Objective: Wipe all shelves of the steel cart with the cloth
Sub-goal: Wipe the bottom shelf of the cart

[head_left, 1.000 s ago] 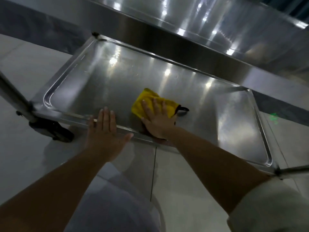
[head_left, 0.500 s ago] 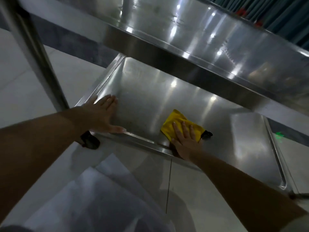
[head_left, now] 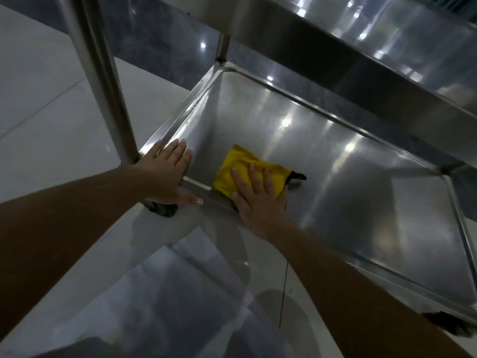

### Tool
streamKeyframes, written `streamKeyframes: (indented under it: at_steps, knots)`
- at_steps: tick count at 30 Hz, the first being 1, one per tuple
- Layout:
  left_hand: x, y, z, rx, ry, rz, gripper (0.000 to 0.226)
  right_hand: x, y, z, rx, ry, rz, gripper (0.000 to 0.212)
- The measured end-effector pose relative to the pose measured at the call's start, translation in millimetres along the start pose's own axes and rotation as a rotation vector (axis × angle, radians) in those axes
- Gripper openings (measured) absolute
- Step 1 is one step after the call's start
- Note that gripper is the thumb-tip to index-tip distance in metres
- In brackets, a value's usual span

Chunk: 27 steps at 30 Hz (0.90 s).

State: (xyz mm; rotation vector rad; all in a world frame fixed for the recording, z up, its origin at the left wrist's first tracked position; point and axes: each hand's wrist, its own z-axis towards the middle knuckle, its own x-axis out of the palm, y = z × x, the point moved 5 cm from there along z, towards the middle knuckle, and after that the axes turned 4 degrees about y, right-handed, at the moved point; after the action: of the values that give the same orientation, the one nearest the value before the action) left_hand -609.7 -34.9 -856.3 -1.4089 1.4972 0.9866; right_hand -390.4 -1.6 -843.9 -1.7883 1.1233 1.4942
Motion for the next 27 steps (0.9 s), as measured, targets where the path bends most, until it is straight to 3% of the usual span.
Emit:
streamKeyframes:
  at_steps: [4, 8, 12, 15, 21, 27]
  knots:
    - [0, 5, -2, -0.014, -0.031, -0.037, 0.135, -3, 34, 19, -0.080, -0.064, -0.098, 0.052]
    - [3, 7, -5, 0.000, -0.093, -0.053, 0.133, -4, 0, -4, -0.173, -0.109, -0.164, 0.051]
    - [4, 3, -7, -0.010, -0.173, -0.069, 0.131, -2, -33, -20, -0.061, -0.071, -0.147, 0.048]
    - [4, 1, -7, -0.025, -0.199, -0.075, 0.134, 0, -12, -11, 0.019, -0.090, -0.129, 0.053]
    - [4, 7, -8, -0.049, -0.197, -0.127, 0.139, -4, 76, 62, -0.053, -0.065, 0.001, 0.051]
    - [2, 8, -11, -0.031, -0.202, -0.165, 0.139, -7, 43, 42, -0.161, -0.107, -0.105, 0.050]
